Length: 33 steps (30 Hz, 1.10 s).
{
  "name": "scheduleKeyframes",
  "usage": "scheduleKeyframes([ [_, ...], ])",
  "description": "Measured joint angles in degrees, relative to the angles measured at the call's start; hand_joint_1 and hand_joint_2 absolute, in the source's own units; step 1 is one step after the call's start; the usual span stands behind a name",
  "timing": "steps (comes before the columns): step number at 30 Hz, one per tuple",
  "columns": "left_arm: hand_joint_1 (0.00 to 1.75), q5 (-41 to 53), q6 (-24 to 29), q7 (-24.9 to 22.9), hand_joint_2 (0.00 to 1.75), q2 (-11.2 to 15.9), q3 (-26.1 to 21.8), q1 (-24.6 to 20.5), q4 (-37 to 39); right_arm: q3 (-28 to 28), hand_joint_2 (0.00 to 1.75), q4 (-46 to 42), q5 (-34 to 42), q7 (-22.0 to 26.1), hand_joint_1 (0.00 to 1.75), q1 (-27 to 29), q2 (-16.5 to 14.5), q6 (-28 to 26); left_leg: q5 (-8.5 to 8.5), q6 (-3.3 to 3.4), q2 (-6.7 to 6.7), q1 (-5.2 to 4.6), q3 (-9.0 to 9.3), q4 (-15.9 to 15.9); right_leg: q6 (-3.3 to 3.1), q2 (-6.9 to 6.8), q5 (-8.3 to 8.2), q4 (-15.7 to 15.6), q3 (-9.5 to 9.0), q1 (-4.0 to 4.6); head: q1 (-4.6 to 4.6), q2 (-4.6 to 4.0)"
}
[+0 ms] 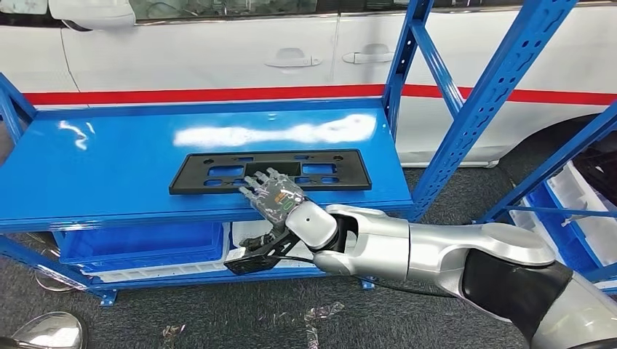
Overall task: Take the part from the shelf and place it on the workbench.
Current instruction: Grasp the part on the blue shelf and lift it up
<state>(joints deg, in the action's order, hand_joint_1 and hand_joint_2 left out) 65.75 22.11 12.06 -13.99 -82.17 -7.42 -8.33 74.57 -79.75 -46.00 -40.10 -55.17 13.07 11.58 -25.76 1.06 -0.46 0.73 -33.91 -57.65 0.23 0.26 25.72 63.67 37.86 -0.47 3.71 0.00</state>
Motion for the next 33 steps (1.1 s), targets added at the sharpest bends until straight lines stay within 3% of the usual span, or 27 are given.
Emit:
scheduleKeyframes([
  [2, 0.00, -0.11, 0.22, 0.00, 0.00, -0.04, -0.16, 0.01, 0.00, -1.09, 0.00, 0.30, -1.19, -0.03, 0.00, 0.46, 0.32, 0.75, -0.22, -0.52, -0.02, -0.11, 0.04, -0.06, -0.48, 0.03, -1.07, -4.22, -2.00, 0.36, -0.05, 0.00],
  [6, 0.00, -0.36, 0.57, 0.01, 0.00, -0.05, -0.71, -0.04, 0.00, -4.78, 0.00, 0.66, -2.94, -0.14, 0.00, 2.73, 1.27, 2.13, -1.00, -1.65, 0.08, -0.08, -0.14, -0.76, -1.33, 0.08, -1.02, -5.23, -2.77, 0.13, -0.10, 0.00],
  [8, 0.00, -0.37, 0.65, -0.01, 0.00, -0.04, -0.89, 0.02, 0.00, -6.65, 0.00, 0.78, -3.14, -0.18, 0.00, 3.28, 1.60, 2.28, -3.54, -2.12, 0.18, 0.00, -2.44, -5.55, -1.77, 0.07, -1.07, -5.59, -3.21, -0.15, -0.22, 0.00],
  [10, 0.00, -0.38, 0.69, -0.03, 0.00, -0.04, -0.98, 0.05, 0.00, -8.02, 0.00, 0.84, -3.49, -0.21, 0.00, 4.02, 1.75, 2.52, -6.17, -2.42, 0.19, 0.04, -6.40, -12.91, -2.03, 0.11, -0.95, -5.59, -3.36, -0.09, -0.32, 0.00],
  [11, 0.00, -0.38, 0.72, -0.05, 0.00, -0.04, -1.05, 0.05, 0.00, -8.68, 0.00, 0.86, -3.75, -0.19, 0.00, 4.72, 1.83, 2.68, -6.37, -2.49, 0.19, 0.05, -7.84, -15.20, -2.08, 0.12, -0.85, -5.58, -3.49, -0.05, -0.31, 0.00],
  [12, 0.00, -0.38, 0.75, -0.10, 0.00, -0.04, -1.12, 0.06, 0.00, -9.46, 0.00, 0.87, -4.07, -0.18, 0.00, 5.53, 1.91, 2.85, -5.48, -2.50, 0.20, 0.05, -8.29, -15.40, -2.09, 0.12, -0.71, -5.55, -3.65, -0.03, -0.31, 0.00],
  [14, 0.00, -0.39, 0.86, -0.17, 0.00, -0.04, -1.20, 0.09, 0.00, -11.21, 0.00, 0.85, -4.72, -0.15, 0.00, 6.77, 2.06, 3.20, -1.45, -2.29, 0.20, 0.05, -6.03, -9.73, -1.96, 0.17, -0.36, -5.39, -4.03, -0.03, -0.31, 0.00],
  [16, 0.00, -0.38, 0.99, -0.18, 0.00, -0.04, -1.26, 0.03, 0.00, -12.92, 0.00, 0.77, -5.26, -0.16, 0.00, 7.28, 2.24, 3.58, 1.14, -1.86, 0.17, -0.08, -2.76, -2.81, -1.56, 0.30, 0.05, -5.07, -4.16, 0.14, -0.31, 0.00],
  [18, 0.00, -0.37, 1.12, -0.17, 0.00, -0.05, -1.30, -0.08, 0.00, -14.41, 0.00, 0.62, -5.65, -0.16, 0.00, 7.68, 2.45, 3.85, 1.12, -1.34, 0.12, -0.29, -1.51, -0.34, -0.98, 0.36, 0.28, -5.03, -4.13, 0.31, -0.31, 0.00],
  [21, 0.00, -0.36, 1.34, -0.17, 0.00, -0.06, -1.33, -0.03, 0.00, -16.39, 0.00, 0.18, -6.19, -0.16, 0.00, 8.62, 2.74, 4.23, 1.22, -0.42, 0.13, -0.11, -1.06, 0.31, -0.09, 0.35, 0.70, -4.96, -4.26, 0.31, -0.31, 0.00],
  [23, 0.00, -0.35, 1.46, -0.17, 0.00, -0.06, -1.34, -0.01, 0.00, -17.73, 0.00, -0.13, -6.53, -0.16, 0.00, 8.97, 3.00, 4.65, 1.36, 0.08, 0.17, 0.11, -0.68, 0.73, 0.41, 0.27, 2.98, -1.03, -2.46, 0.19, -0.13, 0.00],
  [25, 0.00, -0.37, 1.49, -0.17, 0.00, -0.08, -1.37, -0.08, 0.00, -18.62, 0.87, -0.33, -6.65, -0.16, 0.00, 9.33, 3.13, 5.08, 1.26, 0.36, 0.18, 0.14, -0.56, 0.75, 0.71, 0.19, 6.25, 6.81, 1.57, 0.03, 0.03, 0.00],
  [26, 0.00, -0.38, 1.51, -0.17, 0.00, -0.09, -1.39, -0.12, 0.00, -18.84, 1.31, -0.40, -6.58, -0.16, 0.00, 9.66, 3.15, 5.26, 1.17, 0.44, 0.16, 0.12, -0.54, 0.68, 0.77, 0.18, 6.95, 9.75, 3.25, -0.02, 0.07, 0.00],
  [27, 0.00, -0.38, 1.56, -0.17, 0.00, -0.10, -1.43, -0.13, 0.00, -18.96, 1.75, -0.49, -6.41, -0.16, 0.00, 10.05, 3.22, 5.40, 1.04, 0.45, 0.12, 0.11, -0.47, 0.60, 0.76, 0.16, 6.54, 10.76, 4.07, -0.05, 0.07, 0.00],
  [28, 0.00, -0.39, 1.60, -0.17, 0.00, -0.10, -1.49, -0.10, 0.00, -19.06, 1.75, -0.60, -6.16, -0.16, 0.00, 10.36, 3.29, 5.48, 0.88, 0.41, 0.07, 0.10, -0.36, 0.51, 0.66, 0.14, 5.10, 9.44, 3.77, -0.06, 0.08, 0.00],
  [31, 0.00, -0.39, 1.66, -0.09, 0.00, -0.19, -1.79, -0.02, 0.00, -19.64, 1.75, -1.02, -5.50, -0.15, 0.00, 10.60, 3.42, 5.42, 0.25, -0.08, 0.00, -0.04, -0.05, 0.10, -0.01, 0.09, -0.21, -1.33, -0.87, 0.14, 0.04, 0.00],
  [33, 0.00, -0.36, 1.74, -0.04, 0.00, -0.26, -1.96, -0.10, 0.00, -19.97, 1.75, -1.16, -5.10, -0.14, 0.00, 10.55, 3.43, 5.26, -0.05, -0.59, 0.01, -0.20, -0.06, -0.04, -0.45, 0.11, -0.83, -4.61, -2.42, 0.43, 0.00, 0.00],
])
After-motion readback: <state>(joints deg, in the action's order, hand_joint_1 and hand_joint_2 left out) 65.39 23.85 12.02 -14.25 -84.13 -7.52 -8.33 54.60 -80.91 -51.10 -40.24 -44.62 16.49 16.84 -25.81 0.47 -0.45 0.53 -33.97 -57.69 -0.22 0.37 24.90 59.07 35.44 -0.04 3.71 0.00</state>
